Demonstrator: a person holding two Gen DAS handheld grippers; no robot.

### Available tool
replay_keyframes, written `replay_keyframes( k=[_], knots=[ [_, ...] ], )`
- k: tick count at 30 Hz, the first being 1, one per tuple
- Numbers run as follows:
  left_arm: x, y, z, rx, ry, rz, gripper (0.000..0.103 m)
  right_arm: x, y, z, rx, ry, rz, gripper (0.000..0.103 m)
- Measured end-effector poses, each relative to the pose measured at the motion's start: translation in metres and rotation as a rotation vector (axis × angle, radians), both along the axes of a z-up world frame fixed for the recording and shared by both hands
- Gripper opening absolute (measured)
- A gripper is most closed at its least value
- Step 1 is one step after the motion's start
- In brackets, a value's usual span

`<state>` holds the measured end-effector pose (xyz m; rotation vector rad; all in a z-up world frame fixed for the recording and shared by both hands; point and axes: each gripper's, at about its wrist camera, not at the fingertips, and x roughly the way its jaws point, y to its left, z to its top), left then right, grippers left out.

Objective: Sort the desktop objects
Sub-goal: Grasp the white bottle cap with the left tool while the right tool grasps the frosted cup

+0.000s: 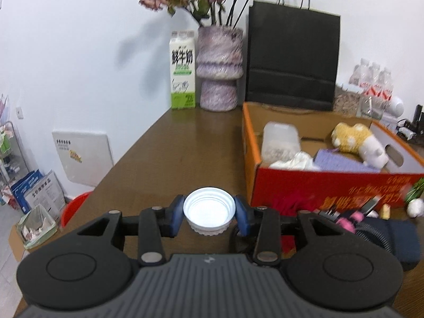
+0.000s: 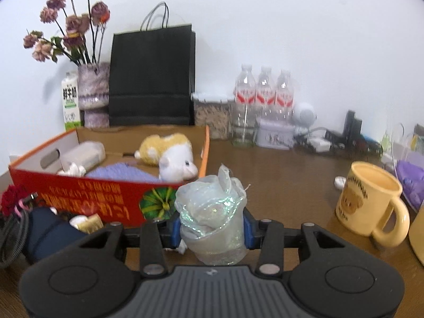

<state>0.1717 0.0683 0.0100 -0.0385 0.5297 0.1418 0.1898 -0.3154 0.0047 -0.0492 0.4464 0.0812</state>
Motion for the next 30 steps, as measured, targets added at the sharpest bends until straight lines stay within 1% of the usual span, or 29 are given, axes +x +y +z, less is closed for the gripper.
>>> replay_keyframes(
  k=[5, 12, 21, 25, 30],
  knots=[
    [0.001, -0.01, 0.019, 0.001, -0.054, -0.024, 0.041, 0.005, 0.008, 0.018, 0.016, -0.034, 0.004, 0.041],
    [0.012, -0.031, 0.041, -0.005, -0.109, -0.077, 0.041, 0.013, 0.03, 0.037, 0.034, -0.079, 0.05, 0.041],
    [0.034, -0.063, 0.051, -0.03, -0.156, -0.14, 0.041, 0.033, 0.062, 0.054, 0.057, -0.116, 0.096, 0.041],
    [0.049, -0.076, 0.053, -0.047, -0.161, -0.155, 0.041, 0.046, 0.075, 0.056, 0.076, -0.106, 0.115, 0.041],
    [0.069, -0.091, 0.047, -0.063, -0.144, -0.157, 0.041, 0.058, 0.085, 0.051, 0.092, -0.082, 0.131, 0.041]
  ],
)
